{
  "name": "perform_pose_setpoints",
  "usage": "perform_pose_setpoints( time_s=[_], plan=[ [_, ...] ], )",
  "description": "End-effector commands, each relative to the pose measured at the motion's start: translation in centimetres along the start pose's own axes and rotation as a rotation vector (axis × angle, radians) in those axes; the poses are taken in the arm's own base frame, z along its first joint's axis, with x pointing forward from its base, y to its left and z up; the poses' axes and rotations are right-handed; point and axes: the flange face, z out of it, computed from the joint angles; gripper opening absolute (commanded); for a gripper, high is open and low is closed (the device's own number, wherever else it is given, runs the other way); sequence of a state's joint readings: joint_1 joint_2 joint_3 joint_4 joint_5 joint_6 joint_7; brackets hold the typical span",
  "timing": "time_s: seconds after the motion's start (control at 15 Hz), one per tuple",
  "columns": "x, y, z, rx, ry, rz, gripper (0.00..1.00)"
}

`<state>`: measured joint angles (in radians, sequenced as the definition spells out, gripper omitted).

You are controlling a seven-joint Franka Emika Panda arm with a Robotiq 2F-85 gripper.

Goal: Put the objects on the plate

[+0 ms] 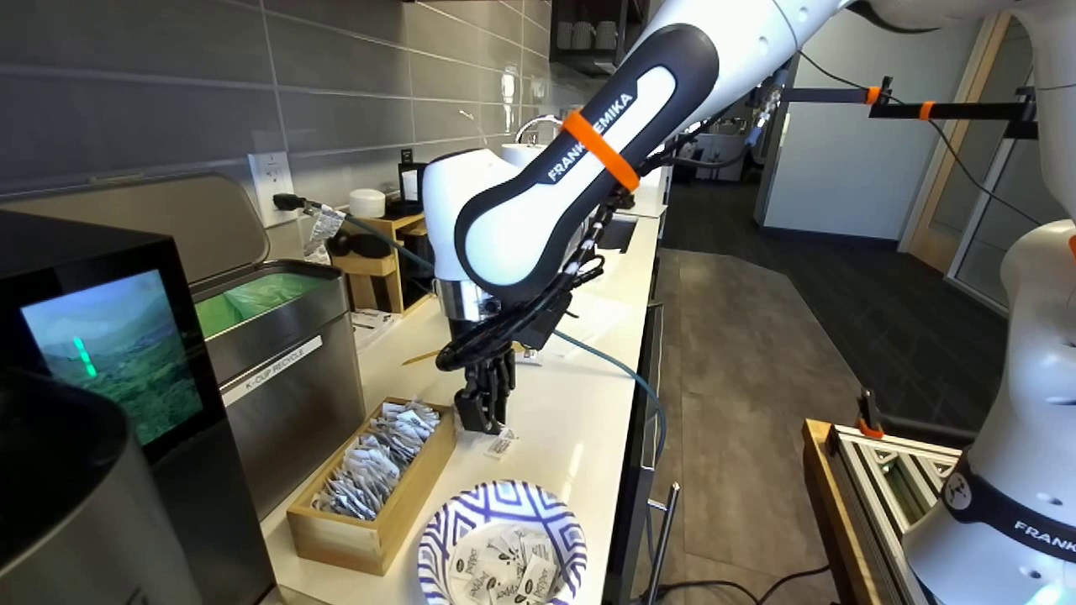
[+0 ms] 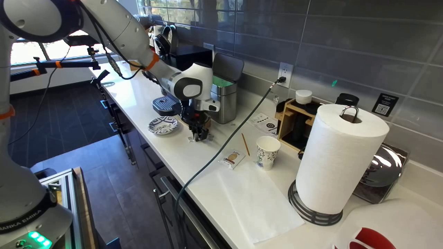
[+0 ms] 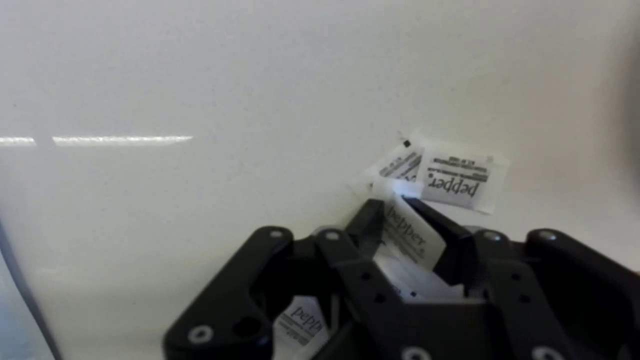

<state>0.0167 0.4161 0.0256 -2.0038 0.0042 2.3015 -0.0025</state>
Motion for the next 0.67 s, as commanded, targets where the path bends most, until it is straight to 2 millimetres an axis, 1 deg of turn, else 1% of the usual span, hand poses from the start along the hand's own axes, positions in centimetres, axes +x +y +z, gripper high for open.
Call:
perform_pose_setpoints(
  time_s=[0.0,0.07,0.33,0.47,0.6],
  plan=[
    [-1.4,0.5,0.4,0.041,-0.034,-0.006,0.00],
    [-1.7,0.5,0.1,0.045,-0.030,-0.014,0.02],
    [-4.9,0.6,-1.1,0.035,-0.015,-0.113,0.03],
    [-6.4,0.3,-1.8,0.026,0.003,-0.183,0.03],
    [-7.7,-0.6,-2.7,0.023,0.017,-0.245,0.03]
  ],
)
